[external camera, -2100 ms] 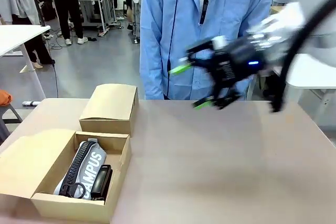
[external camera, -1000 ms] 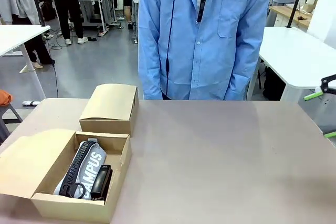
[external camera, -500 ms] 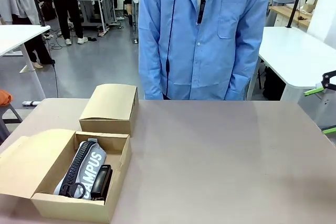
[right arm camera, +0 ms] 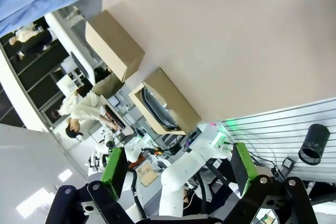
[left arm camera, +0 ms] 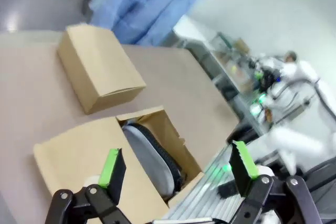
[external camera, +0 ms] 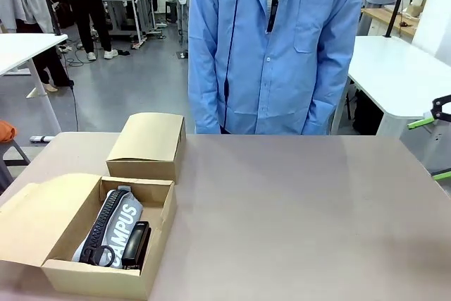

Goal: Place items inside the box.
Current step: Close the lid of the Mailer Box closest to the robot.

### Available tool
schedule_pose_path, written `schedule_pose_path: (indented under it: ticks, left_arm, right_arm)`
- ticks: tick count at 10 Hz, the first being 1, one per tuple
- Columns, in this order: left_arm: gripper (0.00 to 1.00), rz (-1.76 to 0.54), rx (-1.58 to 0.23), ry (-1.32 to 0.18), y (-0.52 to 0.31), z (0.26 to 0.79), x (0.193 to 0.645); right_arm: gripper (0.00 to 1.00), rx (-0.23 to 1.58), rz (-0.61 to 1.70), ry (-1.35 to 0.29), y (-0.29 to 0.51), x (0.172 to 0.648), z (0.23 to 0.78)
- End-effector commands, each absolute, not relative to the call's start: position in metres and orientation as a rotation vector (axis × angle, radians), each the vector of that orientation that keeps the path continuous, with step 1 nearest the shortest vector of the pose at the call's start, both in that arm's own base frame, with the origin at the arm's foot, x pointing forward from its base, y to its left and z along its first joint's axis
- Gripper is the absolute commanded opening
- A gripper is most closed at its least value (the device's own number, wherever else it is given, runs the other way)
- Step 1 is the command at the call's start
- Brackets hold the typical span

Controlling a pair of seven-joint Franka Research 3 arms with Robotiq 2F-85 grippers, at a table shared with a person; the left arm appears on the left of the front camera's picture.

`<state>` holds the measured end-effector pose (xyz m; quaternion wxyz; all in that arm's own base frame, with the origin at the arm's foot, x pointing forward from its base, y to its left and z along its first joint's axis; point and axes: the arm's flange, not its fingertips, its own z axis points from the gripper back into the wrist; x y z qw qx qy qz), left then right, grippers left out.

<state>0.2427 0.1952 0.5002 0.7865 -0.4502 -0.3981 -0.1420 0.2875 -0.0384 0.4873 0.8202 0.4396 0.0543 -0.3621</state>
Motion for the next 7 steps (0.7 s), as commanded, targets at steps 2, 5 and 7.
schedule_pose_path:
  ticks: [2,5,7]
  left_arm:
    - [1.00,-1.087,-0.428,-1.078,0.140,0.490,0.285]
    - [1.00,-1.468,-0.028,-1.296,0.146,0.444,0.310]
    - [1.00,-1.645,0.071,-1.327,0.146,0.415,0.314]
  right_arm:
    - [1.00,0.953,-0.755,0.096,-0.038,0.290,0.485]
    - [1.00,0.953,-0.755,0.096,-0.038,0.290,0.485]
    - [1.00,0.953,-0.755,0.096,-0.038,0.290,0.485]
